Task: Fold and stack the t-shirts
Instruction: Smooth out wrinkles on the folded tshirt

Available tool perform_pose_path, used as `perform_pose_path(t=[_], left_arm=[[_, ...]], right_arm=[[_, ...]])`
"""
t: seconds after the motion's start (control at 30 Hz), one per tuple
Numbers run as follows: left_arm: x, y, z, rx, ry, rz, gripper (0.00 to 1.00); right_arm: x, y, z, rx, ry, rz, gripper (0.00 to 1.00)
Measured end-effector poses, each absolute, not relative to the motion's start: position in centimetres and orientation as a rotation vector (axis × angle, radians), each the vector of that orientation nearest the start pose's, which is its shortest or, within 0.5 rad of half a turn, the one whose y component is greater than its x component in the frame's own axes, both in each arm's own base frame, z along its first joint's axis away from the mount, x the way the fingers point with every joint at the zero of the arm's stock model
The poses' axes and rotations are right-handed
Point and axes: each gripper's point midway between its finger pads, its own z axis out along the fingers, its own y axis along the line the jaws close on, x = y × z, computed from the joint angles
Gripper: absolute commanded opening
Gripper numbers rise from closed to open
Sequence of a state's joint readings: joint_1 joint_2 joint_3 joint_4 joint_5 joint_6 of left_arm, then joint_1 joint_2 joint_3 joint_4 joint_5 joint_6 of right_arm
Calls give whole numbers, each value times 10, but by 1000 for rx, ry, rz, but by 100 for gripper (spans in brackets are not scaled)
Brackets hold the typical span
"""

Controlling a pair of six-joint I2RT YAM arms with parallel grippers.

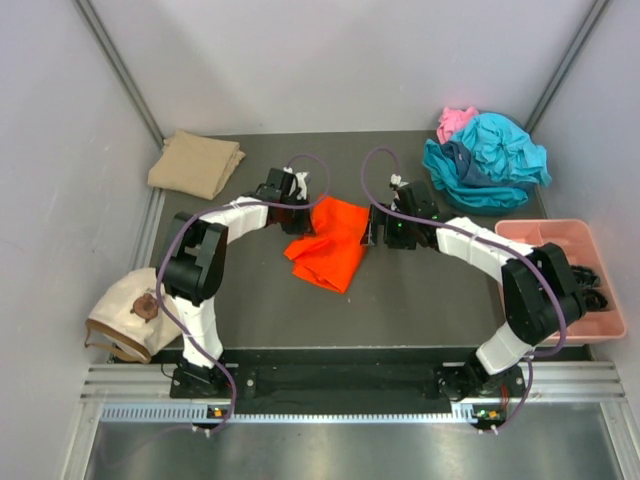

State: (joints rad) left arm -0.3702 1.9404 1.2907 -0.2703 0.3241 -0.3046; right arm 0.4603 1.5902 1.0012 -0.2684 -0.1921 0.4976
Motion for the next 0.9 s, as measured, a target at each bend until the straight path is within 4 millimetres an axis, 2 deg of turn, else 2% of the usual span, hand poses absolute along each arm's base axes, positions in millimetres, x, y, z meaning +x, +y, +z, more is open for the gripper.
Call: perform_pose_path(t=[0.1,0.37,0.47,0.67,0.77,0.9], left_arm=[[391,-230,38,229,2576,-706,0],[370,-244,30,265,2607,-784,0],[366,-247,28,262,2609,-810,0],[362,-250,27,258,2600,-852,0],[362,-251,27,256,2600,-855,0],[362,-251,27,255,2600,-856,0]], right_arm=[[329,222,84,-43,2517,648,84],[331,223,85,-44,2508,652,85],[331,224,86,-45,2504,654,91],[331,224,86,-31,2500,664,91],[322,224,80,8,2497,700,91],[295,220,60,105,2524,745,91]])
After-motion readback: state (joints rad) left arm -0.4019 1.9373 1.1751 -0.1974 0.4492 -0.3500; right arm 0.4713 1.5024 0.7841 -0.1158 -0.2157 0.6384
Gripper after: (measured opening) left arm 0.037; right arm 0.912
